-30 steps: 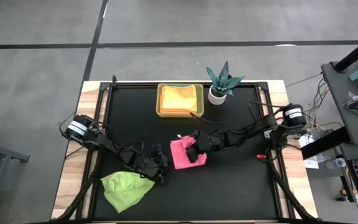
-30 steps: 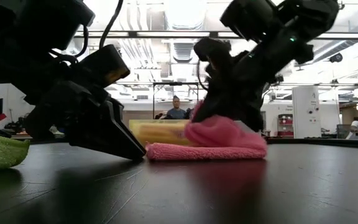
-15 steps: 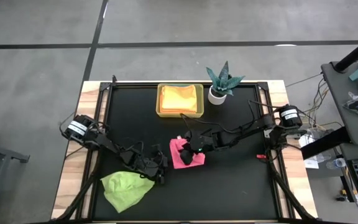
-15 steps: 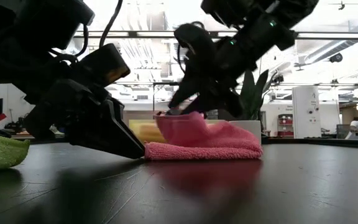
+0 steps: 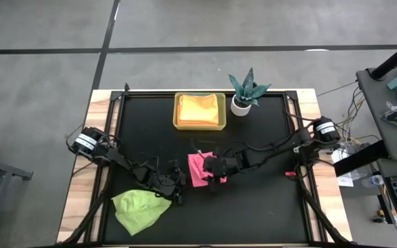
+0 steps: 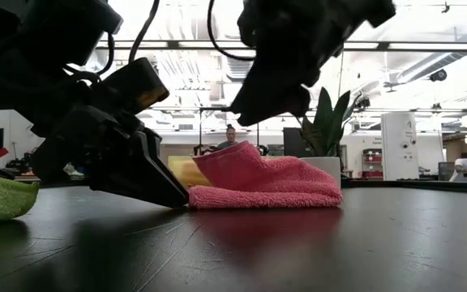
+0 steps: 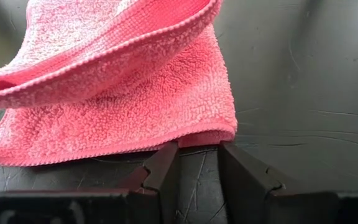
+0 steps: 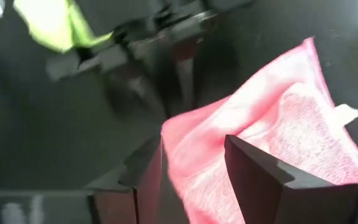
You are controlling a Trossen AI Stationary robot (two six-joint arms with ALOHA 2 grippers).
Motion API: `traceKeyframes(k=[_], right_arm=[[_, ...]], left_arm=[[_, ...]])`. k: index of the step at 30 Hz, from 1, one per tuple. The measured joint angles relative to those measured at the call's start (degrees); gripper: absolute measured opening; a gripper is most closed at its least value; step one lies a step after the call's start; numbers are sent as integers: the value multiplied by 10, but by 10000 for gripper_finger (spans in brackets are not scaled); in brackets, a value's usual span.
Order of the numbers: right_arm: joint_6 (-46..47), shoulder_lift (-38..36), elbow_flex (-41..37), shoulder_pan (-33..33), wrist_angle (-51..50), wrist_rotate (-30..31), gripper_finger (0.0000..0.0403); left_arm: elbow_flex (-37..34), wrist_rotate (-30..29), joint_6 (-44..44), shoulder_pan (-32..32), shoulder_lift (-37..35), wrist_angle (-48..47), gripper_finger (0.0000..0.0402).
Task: Fold microfiber towels
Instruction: Fold the pink microfiber cloth
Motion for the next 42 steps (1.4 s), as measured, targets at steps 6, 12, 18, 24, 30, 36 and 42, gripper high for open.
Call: traceKeyframes(k=[6,12,18,24,30,36,42], right_arm=[[-47,-1,-15,42,-15,69,151],[-62,8,-30,69,-7,150,144],[-58,47,-31,69,25,156,149],[-67,83,-24,69,78,160,121],[-81,98,-3,69,90,161,20],[-75,121,16,69,123,162,9],[-79,150,38,69,140,161,9]], left_arm=[[0,0,0,0,0,0,102],[0,0,0,0,0,1,102],[0,0,0,0,0,1,102],[0,0,0,0,0,1,102],[0,-1,8,0,0,2,102],[0,-1,10,0,0,5,102],[-1,-1,10,0,0,6,102]])
